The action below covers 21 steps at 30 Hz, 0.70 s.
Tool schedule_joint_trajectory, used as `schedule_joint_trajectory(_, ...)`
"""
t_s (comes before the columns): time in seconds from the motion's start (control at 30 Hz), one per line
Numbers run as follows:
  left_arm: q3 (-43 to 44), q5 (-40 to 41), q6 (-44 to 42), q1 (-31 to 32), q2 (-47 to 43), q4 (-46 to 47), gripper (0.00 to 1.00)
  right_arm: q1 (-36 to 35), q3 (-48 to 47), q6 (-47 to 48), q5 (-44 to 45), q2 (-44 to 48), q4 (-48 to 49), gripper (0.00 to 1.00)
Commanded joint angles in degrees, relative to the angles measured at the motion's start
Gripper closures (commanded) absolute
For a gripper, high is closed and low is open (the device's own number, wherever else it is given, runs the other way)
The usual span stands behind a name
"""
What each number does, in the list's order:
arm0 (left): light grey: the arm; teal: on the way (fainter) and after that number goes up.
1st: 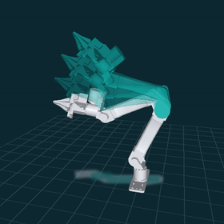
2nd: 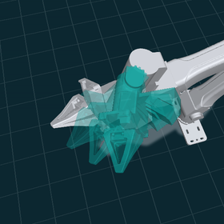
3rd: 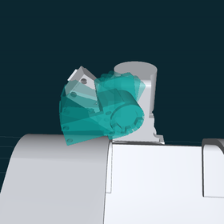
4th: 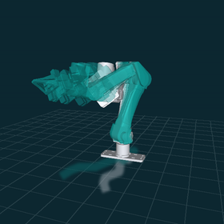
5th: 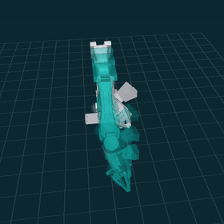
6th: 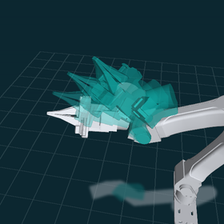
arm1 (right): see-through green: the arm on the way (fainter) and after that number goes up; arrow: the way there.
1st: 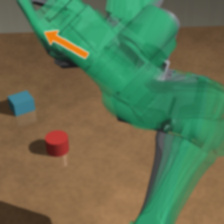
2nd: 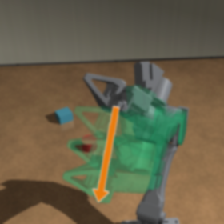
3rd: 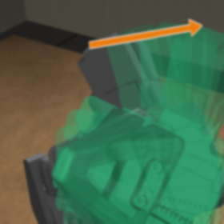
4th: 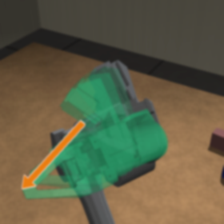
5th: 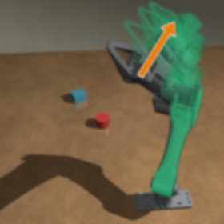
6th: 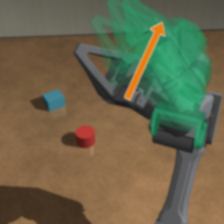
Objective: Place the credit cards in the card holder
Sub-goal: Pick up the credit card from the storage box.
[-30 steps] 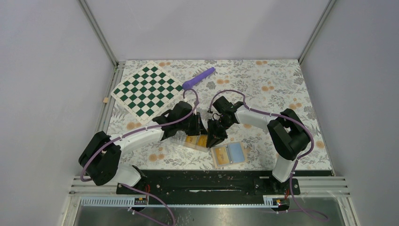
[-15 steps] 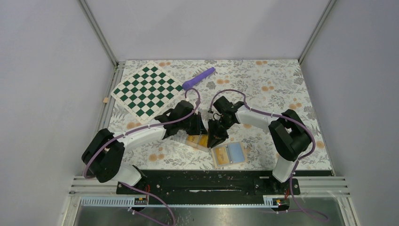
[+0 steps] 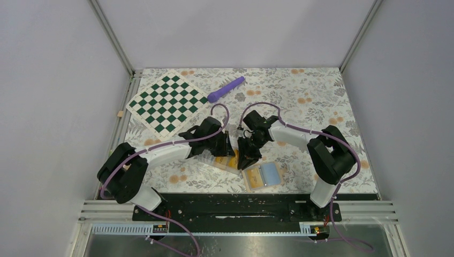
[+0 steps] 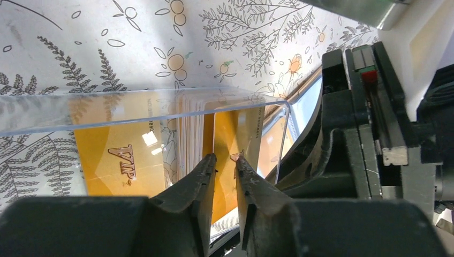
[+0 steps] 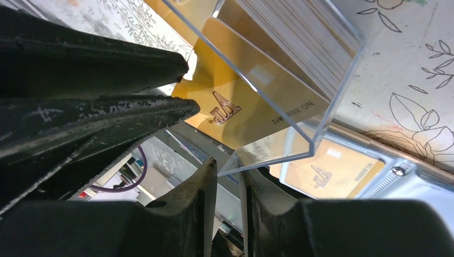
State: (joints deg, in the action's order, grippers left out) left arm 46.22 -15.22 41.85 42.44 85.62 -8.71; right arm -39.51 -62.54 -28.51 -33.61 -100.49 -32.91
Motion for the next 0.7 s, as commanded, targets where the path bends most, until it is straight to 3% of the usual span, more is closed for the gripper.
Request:
schedule_joint_trajectory(0.0,-0.9,-8.3,0.9,1.6,0.4,2.5,0.77,-0.6,-0.6,0.8,0.0,2.5,6.1,0.72)
schedule_joint_trajectory(0.67,-1.4,-10.5,0.6,1.6,-3.8,3.5,0.8,-0.6,-0.5,0.8,-0.1,2.0,6.2,0.71)
